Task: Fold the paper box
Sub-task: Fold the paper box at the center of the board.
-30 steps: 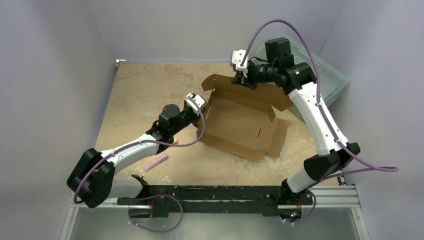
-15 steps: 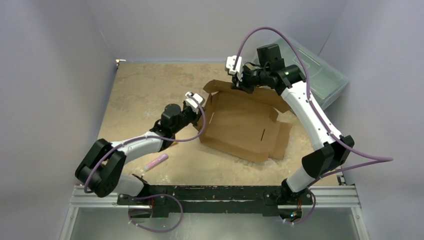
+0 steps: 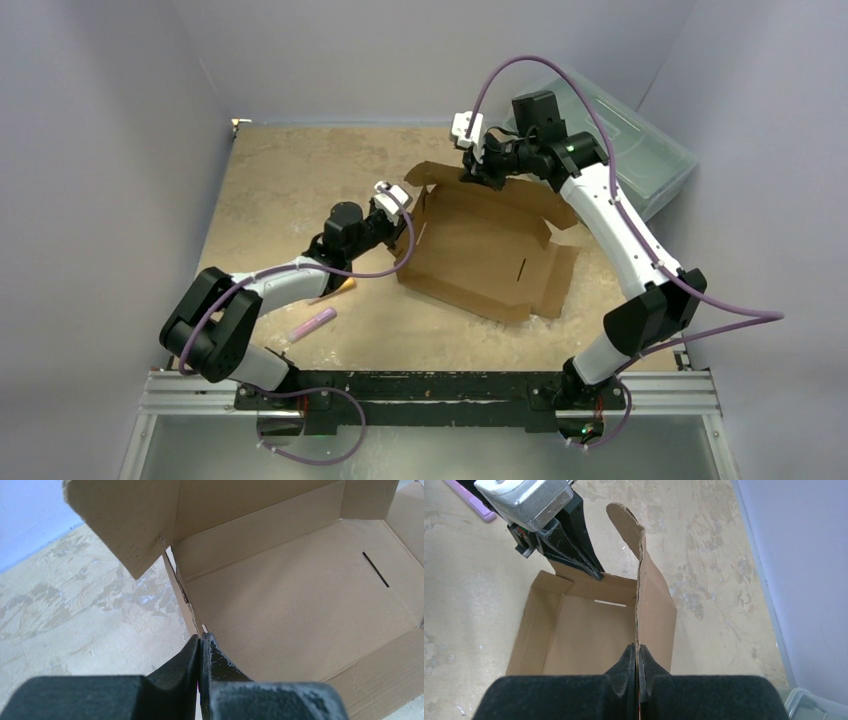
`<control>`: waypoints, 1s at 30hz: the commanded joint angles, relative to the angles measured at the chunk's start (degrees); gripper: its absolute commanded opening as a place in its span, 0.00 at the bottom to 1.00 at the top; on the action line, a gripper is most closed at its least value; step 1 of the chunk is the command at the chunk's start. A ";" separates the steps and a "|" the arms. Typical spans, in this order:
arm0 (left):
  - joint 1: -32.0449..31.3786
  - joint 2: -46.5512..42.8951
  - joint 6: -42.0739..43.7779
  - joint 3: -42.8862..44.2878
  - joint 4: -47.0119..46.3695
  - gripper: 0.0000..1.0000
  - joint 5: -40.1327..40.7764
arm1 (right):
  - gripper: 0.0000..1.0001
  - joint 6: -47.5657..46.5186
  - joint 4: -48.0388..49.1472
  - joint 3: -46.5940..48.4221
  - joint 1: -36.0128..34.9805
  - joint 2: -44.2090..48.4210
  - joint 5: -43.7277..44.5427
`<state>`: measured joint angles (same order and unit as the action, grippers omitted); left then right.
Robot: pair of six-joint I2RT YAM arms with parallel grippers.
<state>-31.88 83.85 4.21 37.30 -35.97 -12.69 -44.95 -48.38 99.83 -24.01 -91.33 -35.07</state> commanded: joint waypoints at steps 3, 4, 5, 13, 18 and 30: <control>0.51 -1.92 2.83 1.84 -3.14 0.00 -4.58 | 0.00 1.00 0.54 0.35 -0.25 2.41 -3.03; 0.52 -2.34 2.64 1.45 -3.27 0.00 -4.54 | 0.00 1.12 0.72 0.01 -0.25 2.54 -2.88; 0.50 -2.76 2.53 1.09 -3.31 0.00 -4.54 | 0.01 1.22 0.85 -0.26 -0.23 2.63 -2.63; 0.50 -3.09 0.28 -0.31 -3.16 0.00 -4.92 | 0.09 2.37 2.36 -3.77 -0.25 3.09 2.21; 0.50 0.04 -1.35 2.99 0.99 0.00 -7.02 | 0.10 4.50 5.65 -6.90 -0.31 3.77 3.86; 1.67 8.89 -3.24 16.14 13.29 0.00 -5.61 | 0.28 13.08 14.96 -14.60 1.55 6.89 14.32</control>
<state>-31.14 91.77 2.39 48.69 -25.19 -16.99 -35.79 -38.74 87.13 -23.75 -88.38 -24.34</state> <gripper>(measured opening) 0.008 0.182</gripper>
